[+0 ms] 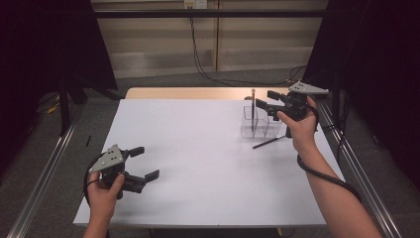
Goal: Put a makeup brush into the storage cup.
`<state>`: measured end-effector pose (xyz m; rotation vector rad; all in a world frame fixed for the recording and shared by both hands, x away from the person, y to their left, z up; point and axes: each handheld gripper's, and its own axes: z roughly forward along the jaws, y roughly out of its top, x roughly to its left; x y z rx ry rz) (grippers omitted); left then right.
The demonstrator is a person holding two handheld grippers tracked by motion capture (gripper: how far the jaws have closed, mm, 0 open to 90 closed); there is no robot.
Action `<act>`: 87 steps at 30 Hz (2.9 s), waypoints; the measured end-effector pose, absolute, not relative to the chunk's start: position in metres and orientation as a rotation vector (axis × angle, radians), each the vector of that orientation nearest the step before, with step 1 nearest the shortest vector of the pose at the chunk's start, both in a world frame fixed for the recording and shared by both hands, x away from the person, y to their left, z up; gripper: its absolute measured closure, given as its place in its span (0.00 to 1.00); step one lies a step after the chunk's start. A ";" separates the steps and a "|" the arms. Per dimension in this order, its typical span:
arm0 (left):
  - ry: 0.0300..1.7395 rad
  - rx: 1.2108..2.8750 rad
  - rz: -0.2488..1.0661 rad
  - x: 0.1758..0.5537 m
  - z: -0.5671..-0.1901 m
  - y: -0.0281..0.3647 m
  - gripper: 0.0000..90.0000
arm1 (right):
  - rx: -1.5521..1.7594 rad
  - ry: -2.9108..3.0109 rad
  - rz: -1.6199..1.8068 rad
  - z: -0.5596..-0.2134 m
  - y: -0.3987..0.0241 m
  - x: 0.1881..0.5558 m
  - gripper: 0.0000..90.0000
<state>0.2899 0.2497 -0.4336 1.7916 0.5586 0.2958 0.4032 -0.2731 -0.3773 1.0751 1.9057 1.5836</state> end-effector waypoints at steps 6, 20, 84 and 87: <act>0.559 1.792 0.296 0.290 -0.434 0.250 0.00 | 1.059 1.899 1.582 -0.376 -0.277 0.396 0.21; 0.559 1.791 0.300 0.289 -0.434 0.249 0.00 | 1.039 1.925 1.582 -0.385 -0.283 0.376 0.10; 0.583 1.787 0.329 0.283 -0.434 0.252 0.00 | 1.025 1.992 1.594 -0.432 -0.317 0.270 0.01; 0.584 1.783 0.331 0.283 -0.434 0.253 0.00 | 1.022 1.997 1.592 -0.434 -0.317 0.266 0.01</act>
